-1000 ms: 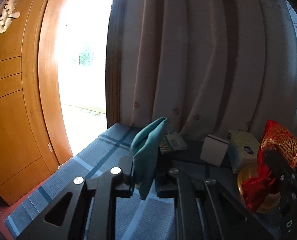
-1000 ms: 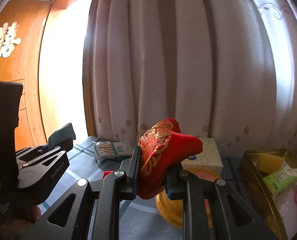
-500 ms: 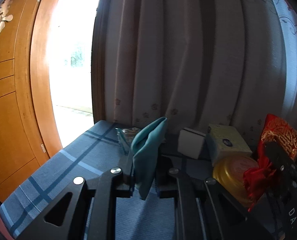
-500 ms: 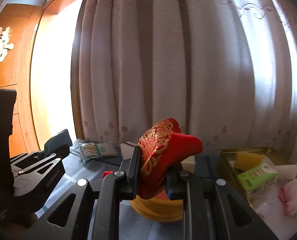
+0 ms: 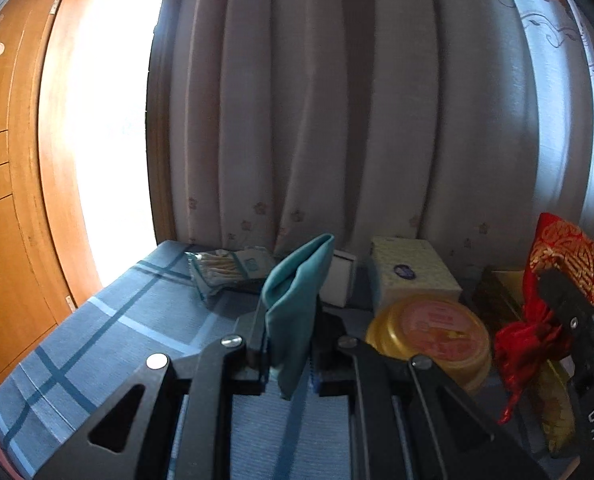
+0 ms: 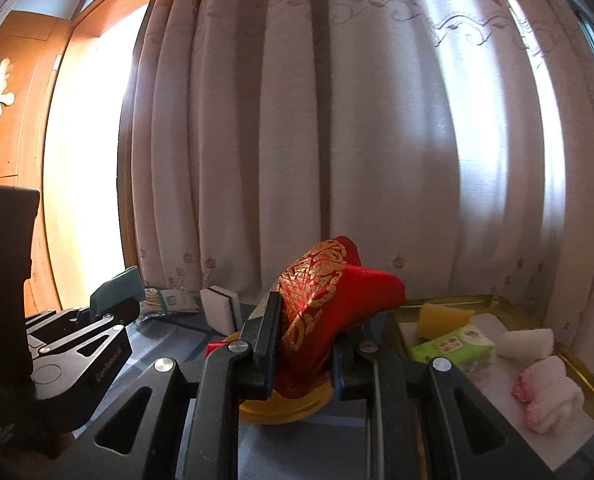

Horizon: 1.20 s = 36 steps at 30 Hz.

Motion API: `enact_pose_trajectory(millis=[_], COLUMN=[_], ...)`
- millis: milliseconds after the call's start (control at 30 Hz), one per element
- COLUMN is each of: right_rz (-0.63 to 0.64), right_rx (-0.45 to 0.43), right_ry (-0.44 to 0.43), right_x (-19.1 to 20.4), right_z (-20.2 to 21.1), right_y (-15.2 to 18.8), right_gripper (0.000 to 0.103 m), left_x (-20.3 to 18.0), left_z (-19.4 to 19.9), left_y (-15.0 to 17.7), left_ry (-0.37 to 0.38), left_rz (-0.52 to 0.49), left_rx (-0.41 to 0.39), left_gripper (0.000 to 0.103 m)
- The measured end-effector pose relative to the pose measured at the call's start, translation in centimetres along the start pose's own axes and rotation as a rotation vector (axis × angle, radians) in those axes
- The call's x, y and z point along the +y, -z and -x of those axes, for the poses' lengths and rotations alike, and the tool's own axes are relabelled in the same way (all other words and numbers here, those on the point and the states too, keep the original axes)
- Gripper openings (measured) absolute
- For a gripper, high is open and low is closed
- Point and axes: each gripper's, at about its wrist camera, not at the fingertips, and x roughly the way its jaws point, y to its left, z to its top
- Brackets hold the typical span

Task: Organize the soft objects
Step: 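Carry the red pouch and teal cloth with both tools toward the gold tray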

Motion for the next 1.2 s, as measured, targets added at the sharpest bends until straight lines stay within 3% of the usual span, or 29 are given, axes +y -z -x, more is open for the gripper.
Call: enact_pose_trajectory(millis=[333, 600, 1200], right_rz=[0.007, -0.006, -0.067], right_rx=[-0.028, -0.038, -0.011], right_ry=[0.045, 0.1, 0.233], right_x=[-1.9, -4.8, -12.3], right_z=[2.1, 3.7, 5.9], right_y=[0.5, 1.0, 1.5], right_gripper=[0.022, 0.022, 0.022], left_x=[-2.2, -3.7, -10.4], left_z=[1.1, 1.7, 3.6], left_y=[0.7, 1.3, 1.4], left_ry=[0.064, 0.192, 0.326], left_rz=[0.005, 0.062, -0.029], left_rx=[-0.01, 0.015, 0.015], left_gripper=[0.012, 0.012, 0.012])
